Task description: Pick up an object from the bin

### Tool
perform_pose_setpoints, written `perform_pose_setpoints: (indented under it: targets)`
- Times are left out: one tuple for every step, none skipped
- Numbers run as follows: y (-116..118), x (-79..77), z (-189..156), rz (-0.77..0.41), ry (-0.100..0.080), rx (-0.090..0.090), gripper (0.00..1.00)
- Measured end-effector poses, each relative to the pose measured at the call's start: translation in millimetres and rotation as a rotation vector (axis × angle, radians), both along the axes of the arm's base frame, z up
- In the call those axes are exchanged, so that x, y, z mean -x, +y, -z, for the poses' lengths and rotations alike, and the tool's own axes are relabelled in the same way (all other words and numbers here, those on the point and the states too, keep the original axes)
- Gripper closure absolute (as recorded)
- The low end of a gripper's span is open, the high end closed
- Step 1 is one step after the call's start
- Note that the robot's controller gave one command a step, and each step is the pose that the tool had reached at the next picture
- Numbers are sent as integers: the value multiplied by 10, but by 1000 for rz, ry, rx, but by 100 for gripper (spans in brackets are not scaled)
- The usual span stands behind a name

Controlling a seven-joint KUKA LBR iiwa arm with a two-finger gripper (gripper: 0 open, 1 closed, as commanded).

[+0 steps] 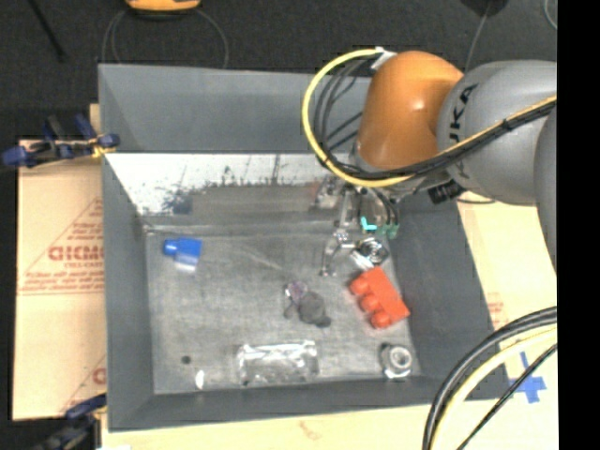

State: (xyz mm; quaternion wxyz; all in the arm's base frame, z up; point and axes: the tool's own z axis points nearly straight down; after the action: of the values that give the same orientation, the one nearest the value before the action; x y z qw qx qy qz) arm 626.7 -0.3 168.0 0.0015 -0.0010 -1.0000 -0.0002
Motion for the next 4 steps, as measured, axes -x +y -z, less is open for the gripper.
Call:
perform_pose_setpoints:
  targets:
    - [-203, 641, 936, -371, -16, 1, 0]
    - [113, 501, 900, -663, -12, 2, 0]
    - [113, 493, 884, -659, -13, 2, 100]
    - [114, 508, 902, -658, -9, 0, 0]
